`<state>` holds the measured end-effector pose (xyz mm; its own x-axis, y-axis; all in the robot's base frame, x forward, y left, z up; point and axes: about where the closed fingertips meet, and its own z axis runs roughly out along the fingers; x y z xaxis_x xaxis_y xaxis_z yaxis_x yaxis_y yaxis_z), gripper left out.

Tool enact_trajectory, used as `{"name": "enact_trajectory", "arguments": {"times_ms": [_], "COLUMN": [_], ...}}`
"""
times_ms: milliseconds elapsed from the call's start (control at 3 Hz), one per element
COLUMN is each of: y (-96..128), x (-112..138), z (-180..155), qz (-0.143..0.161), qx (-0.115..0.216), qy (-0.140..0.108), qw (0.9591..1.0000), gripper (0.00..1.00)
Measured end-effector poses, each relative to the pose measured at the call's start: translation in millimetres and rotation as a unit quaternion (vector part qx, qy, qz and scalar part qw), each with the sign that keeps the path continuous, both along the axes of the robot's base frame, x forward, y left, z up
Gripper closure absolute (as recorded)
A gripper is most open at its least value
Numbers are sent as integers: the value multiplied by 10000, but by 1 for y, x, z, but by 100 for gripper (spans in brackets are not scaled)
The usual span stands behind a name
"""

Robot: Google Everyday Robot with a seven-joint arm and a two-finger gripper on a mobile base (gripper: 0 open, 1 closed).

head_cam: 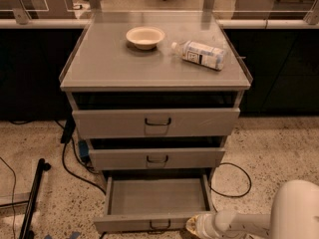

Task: Close bottom drawer

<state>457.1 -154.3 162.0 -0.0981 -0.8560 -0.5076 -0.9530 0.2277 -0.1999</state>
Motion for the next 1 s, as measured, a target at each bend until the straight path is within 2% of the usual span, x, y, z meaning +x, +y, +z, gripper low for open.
{"name": "enact_trajectory", "arguments": {"times_ms": [333, 667, 1000], "y": [0, 8, 9], "x": [0, 24, 30], "z": [0, 2, 3], "qz": [0, 152, 195], "qx": [0, -29, -57], "qy": [0, -195, -240], "qw": [10000, 9997, 9995], "gripper": [35, 12, 14]}}
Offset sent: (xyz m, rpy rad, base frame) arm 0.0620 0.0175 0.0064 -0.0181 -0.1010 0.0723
